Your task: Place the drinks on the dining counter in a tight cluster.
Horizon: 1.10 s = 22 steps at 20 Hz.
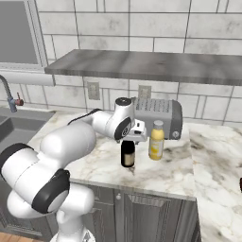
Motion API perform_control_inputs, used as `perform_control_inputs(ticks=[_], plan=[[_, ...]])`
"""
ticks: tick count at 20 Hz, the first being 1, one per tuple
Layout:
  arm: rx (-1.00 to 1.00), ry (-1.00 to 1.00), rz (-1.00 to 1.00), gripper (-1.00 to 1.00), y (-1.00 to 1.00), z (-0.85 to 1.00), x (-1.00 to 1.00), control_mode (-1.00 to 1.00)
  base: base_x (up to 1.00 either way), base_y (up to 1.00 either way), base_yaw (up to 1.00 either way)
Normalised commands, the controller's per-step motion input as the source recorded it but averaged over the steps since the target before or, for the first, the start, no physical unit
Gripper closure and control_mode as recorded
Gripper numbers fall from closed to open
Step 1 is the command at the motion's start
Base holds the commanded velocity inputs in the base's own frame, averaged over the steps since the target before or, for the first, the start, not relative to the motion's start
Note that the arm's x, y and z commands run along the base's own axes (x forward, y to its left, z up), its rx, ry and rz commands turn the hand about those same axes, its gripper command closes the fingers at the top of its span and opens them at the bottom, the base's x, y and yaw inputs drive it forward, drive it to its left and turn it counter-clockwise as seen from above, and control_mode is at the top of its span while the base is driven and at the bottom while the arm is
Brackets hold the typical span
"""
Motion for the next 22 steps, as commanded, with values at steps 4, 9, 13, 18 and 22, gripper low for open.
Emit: perform_control_inputs(ticks=[4,9,13,18,22], plan=[[0.00,0.00,0.00,-1.00,0.00,-0.07,0.04,-1.00,0.00,0.00,0.00],[0.00,0.00,0.00,-1.00,0.00,-0.04,0.02,-1.00,0.00,0.00,0.00],[0.01,0.00,0.00,-1.00,0.00,0.00,0.00,-1.00,0.00,0.00,0.00],[0.05,-0.04,0.00,-1.00,0.00,0.00,0.00,-1.00,0.00,0.00,0.00],[0.08,-0.08,0.00,-1.00,0.00,0.00,0.00,-1.00,0.00,0.00,0.00]])
